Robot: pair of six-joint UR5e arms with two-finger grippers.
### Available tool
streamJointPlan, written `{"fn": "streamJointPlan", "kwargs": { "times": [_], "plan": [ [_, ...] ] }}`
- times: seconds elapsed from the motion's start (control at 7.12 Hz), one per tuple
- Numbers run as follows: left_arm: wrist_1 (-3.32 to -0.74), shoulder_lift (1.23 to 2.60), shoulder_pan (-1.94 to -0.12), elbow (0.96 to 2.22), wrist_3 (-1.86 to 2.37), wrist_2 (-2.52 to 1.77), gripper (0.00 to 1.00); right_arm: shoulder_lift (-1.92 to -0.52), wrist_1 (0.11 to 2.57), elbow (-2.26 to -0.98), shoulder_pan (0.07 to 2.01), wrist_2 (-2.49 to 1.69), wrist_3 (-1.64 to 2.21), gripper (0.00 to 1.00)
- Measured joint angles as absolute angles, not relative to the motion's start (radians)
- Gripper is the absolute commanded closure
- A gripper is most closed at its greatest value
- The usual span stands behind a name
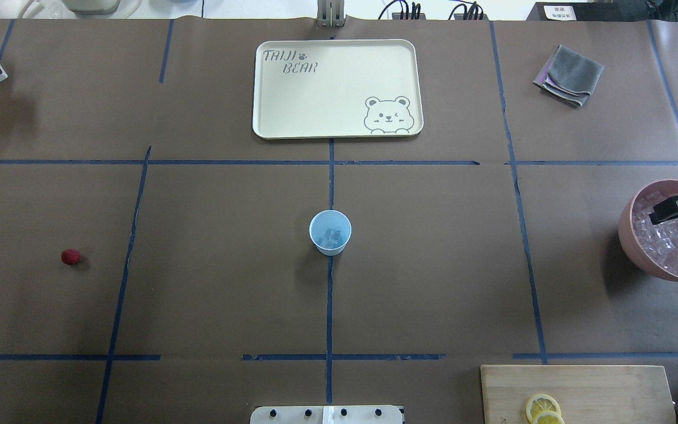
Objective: Mash ice and strawberries in cup
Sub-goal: 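Lower the right gripper into the bowl, grasp a third ice cube, lift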
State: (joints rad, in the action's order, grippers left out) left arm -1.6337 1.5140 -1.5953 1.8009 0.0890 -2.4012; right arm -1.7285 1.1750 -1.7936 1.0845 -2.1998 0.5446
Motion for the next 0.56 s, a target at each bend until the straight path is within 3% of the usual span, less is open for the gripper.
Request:
{"fn": "streamJointPlan", "kwargs": {
  "times": [0.56],
  "plan": [
    [-1.634,1.514,-1.595,1.801,0.089,-2.402,0.0,-1.721,1.175,-1.776,1.083,-2.2,0.545,0.34]
  ]
}}
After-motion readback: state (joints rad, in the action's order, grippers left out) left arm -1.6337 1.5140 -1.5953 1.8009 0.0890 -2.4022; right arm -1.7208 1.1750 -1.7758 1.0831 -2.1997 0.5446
